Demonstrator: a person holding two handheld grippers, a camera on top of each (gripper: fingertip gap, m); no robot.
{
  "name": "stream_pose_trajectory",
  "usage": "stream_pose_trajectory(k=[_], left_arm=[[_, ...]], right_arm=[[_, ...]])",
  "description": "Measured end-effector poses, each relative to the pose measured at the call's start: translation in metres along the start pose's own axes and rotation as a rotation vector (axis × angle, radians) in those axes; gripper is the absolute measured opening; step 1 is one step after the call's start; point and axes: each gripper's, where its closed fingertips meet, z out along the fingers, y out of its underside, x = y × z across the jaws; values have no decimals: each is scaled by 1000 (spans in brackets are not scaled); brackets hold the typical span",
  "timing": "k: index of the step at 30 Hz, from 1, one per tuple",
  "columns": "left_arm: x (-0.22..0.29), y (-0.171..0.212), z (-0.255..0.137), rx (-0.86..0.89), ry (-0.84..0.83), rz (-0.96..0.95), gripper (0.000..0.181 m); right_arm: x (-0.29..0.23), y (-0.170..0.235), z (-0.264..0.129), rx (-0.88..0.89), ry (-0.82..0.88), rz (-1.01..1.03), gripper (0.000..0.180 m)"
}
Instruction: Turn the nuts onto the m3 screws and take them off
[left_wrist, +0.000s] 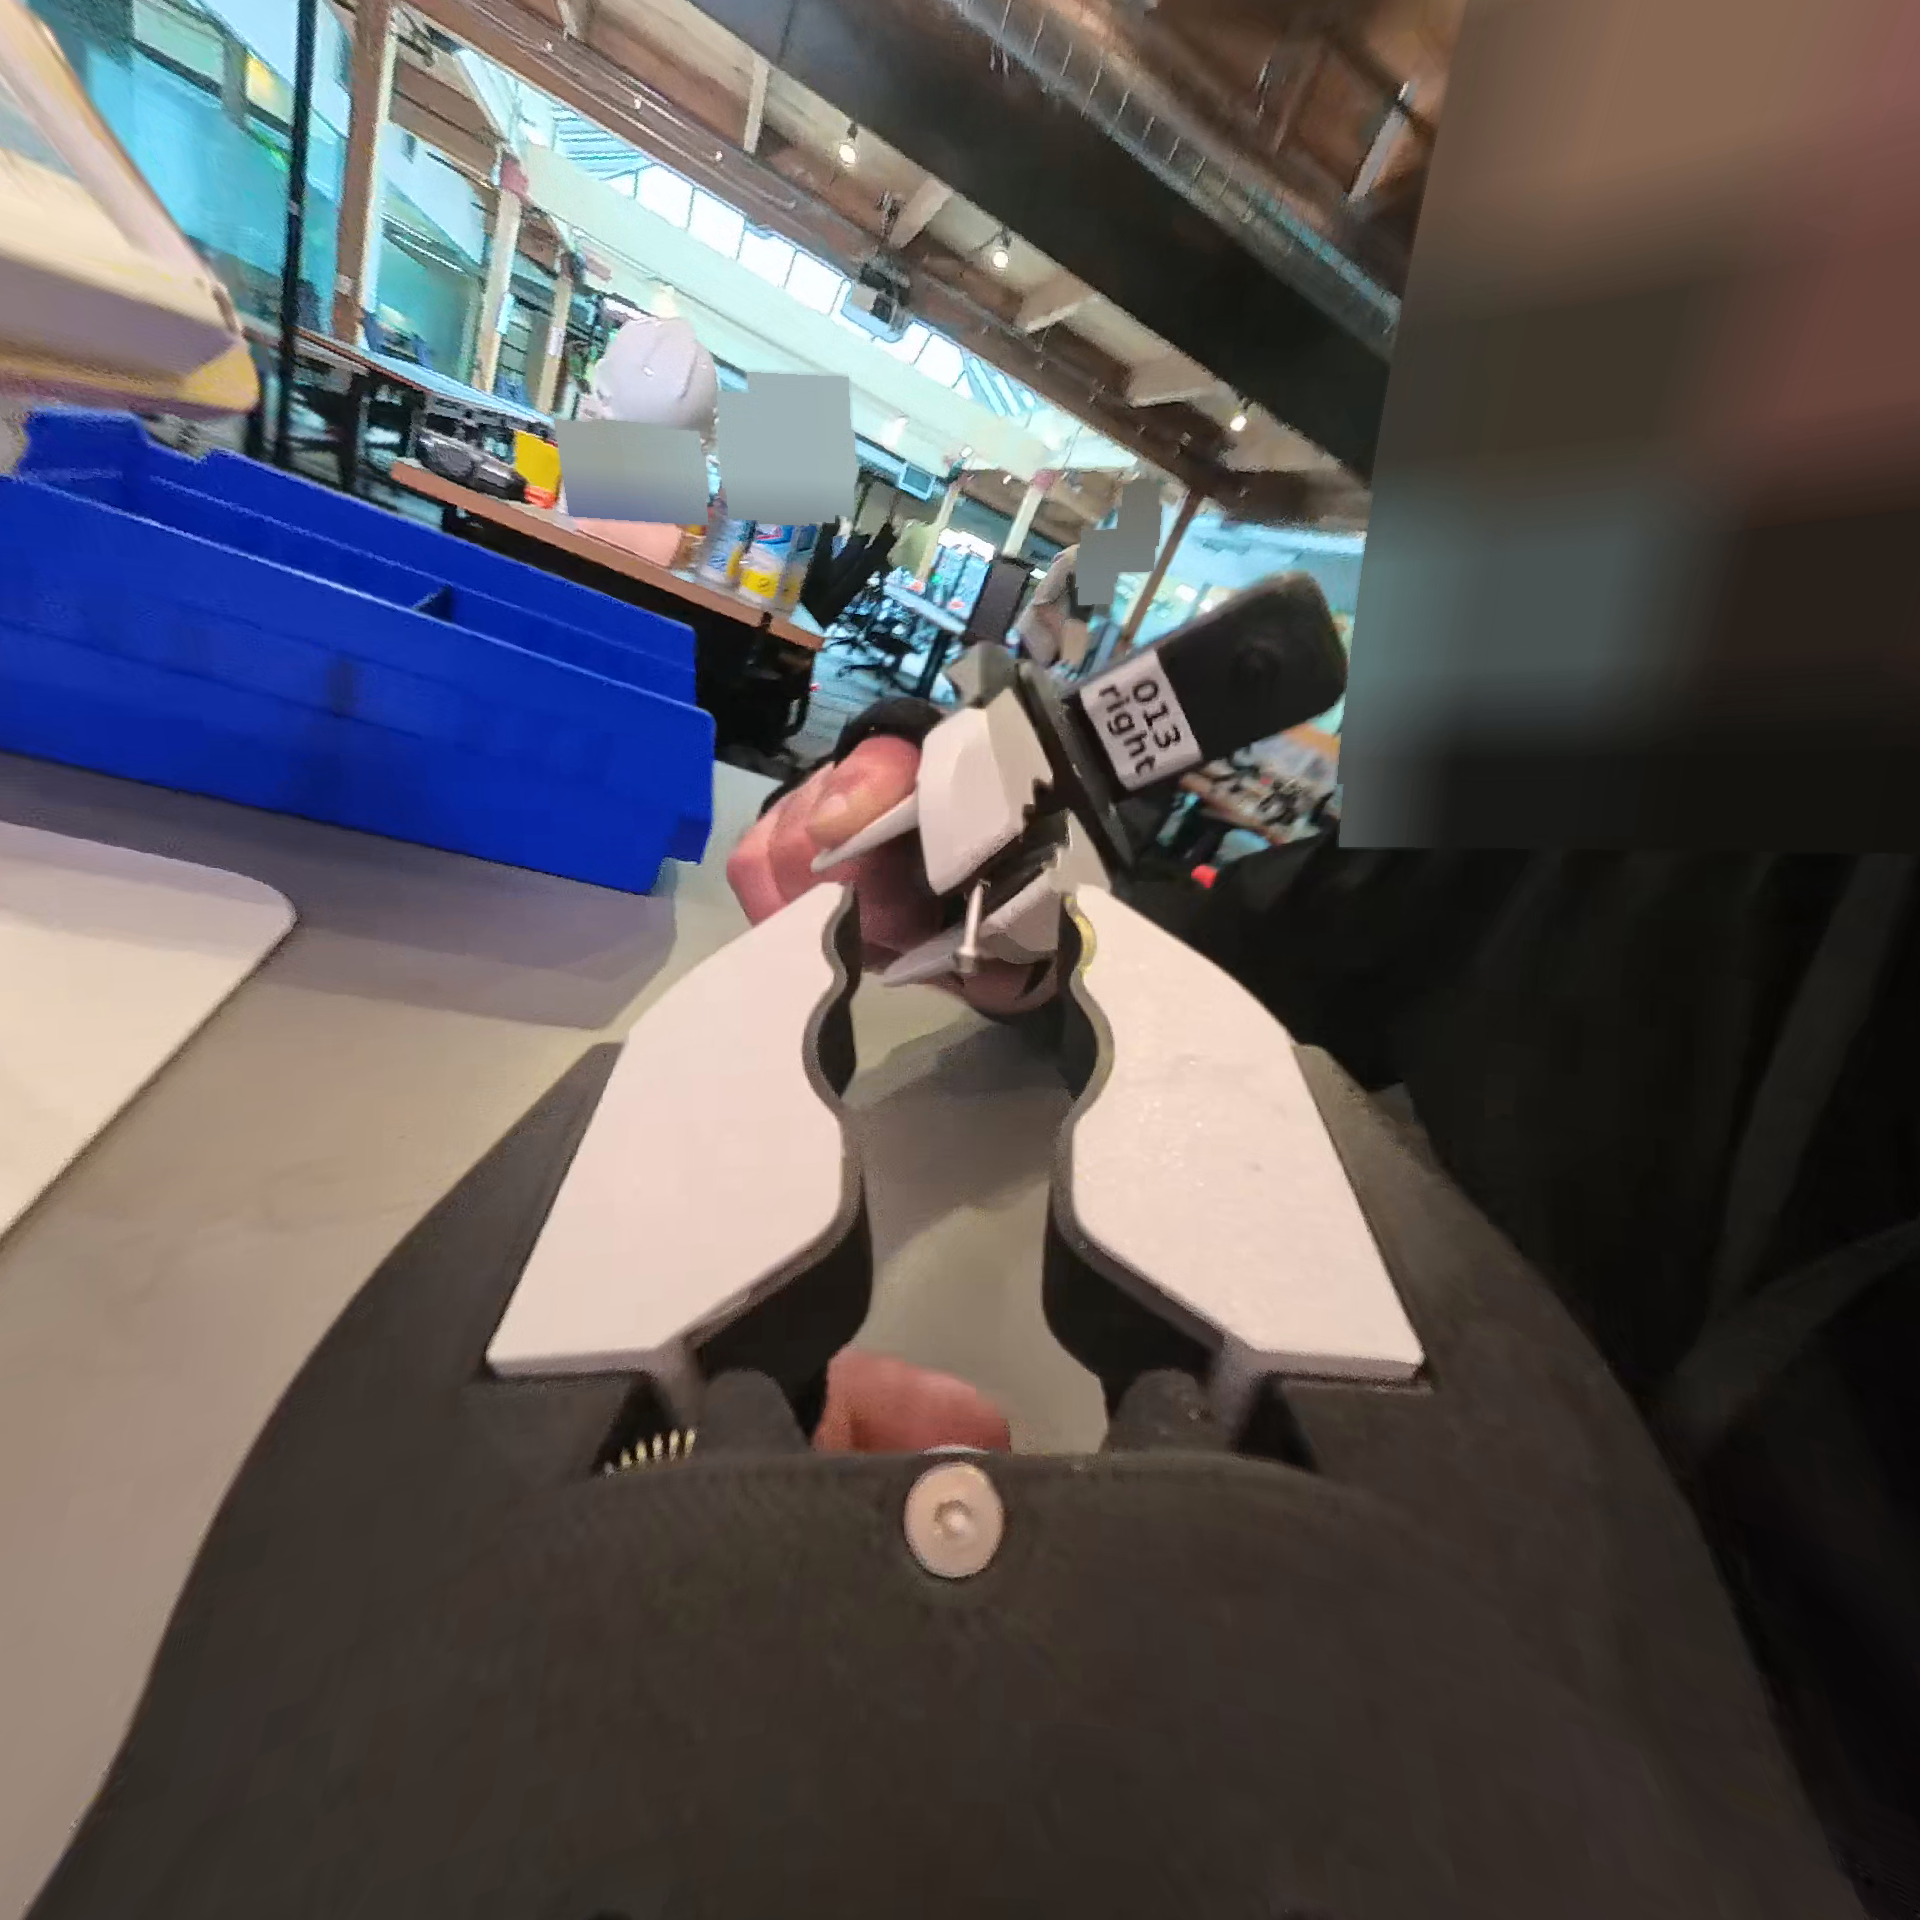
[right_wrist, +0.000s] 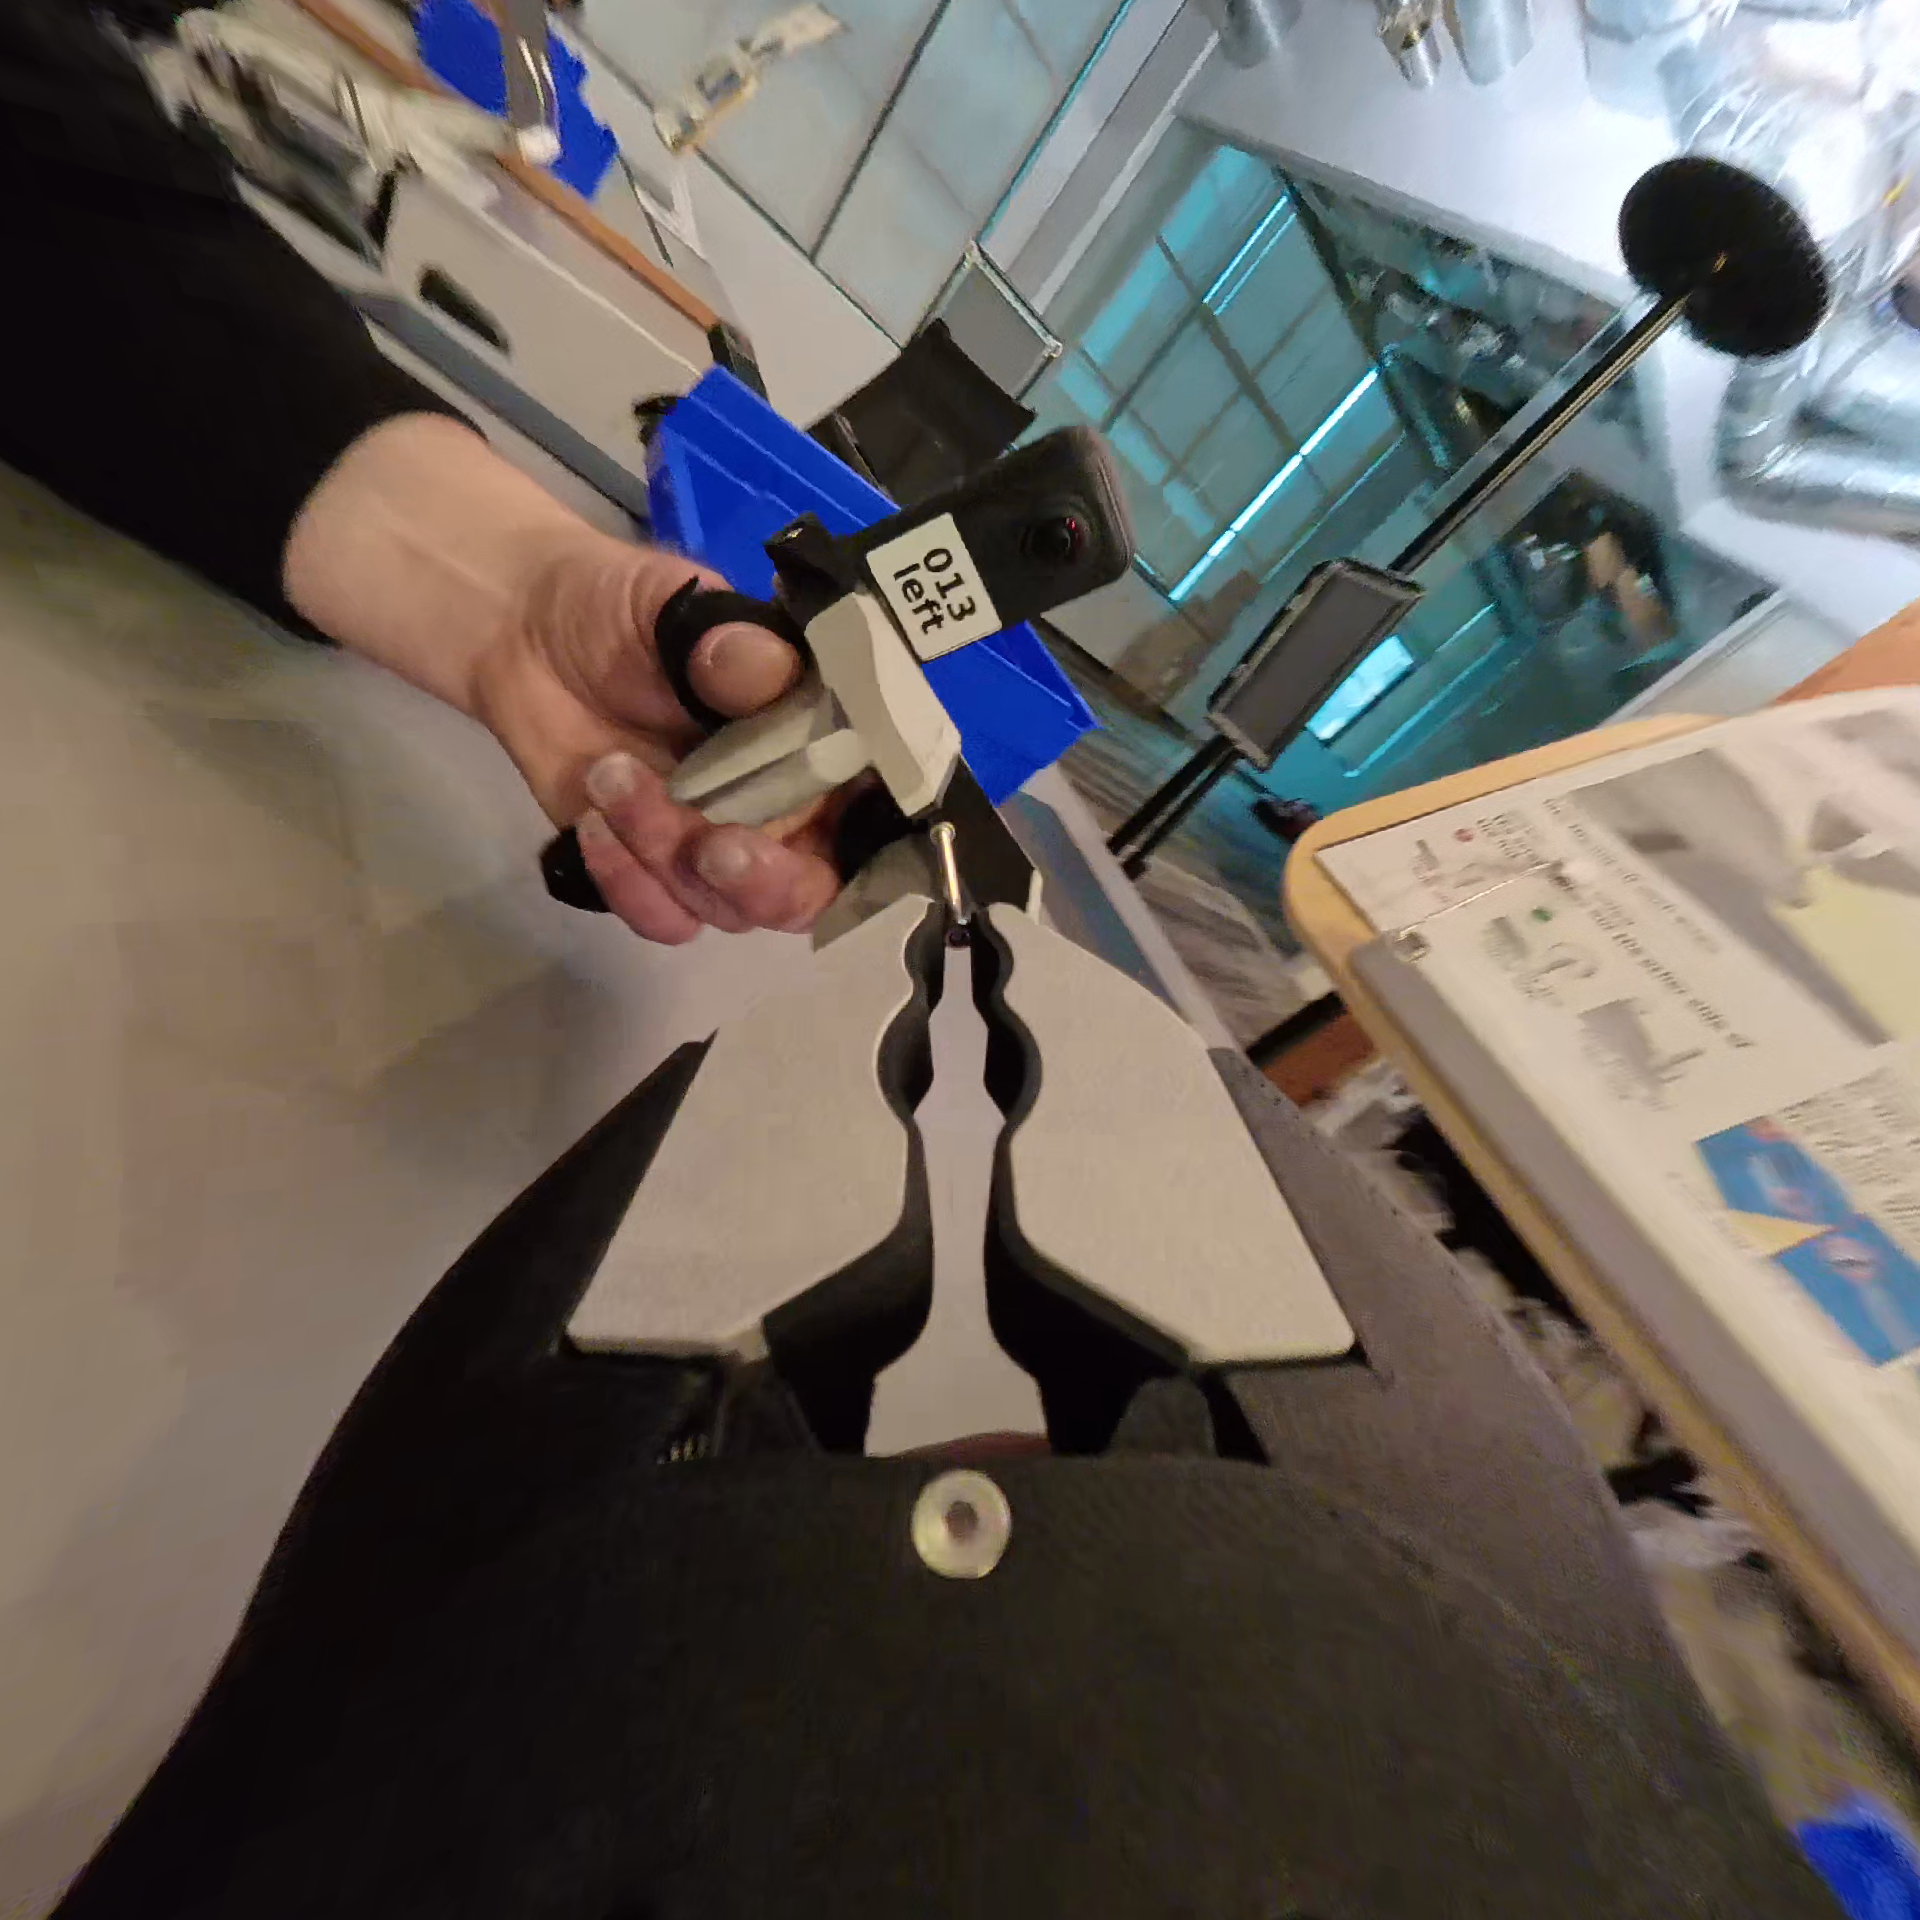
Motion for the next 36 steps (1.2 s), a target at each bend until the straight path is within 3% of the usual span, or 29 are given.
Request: stream_pose_trajectory(k=[6, 11, 15, 18, 23, 29, 36], left_arm=[[-3, 1, -3, -68, -132, 315, 34], [1, 0, -4, -108, -164, 469, 27], [2, 4, -2, -150, -180, 544, 20], [4, 4, -2, -159, -182, 576, 4], [3, 3, -3, -166, -180, 532, 3], [3, -2, -3, -75, -86, 207, 3], [3, 8, -5, 3, 95, -177, 2]], right_arm=[[7, 2, -2, 116, -115, 400, 4], [5, 4, -2, 179, -228, 641, 4], [2, 3, -2, 207, -288, 728, 4], [1, 1, -4, 225, -318, 765, 4], [0, 2, -3, 218, -321, 764, 4], [5, -1, -3, 154, -150, 458, 4], [-1, 4, -3, -99, 78, -356, 5]])
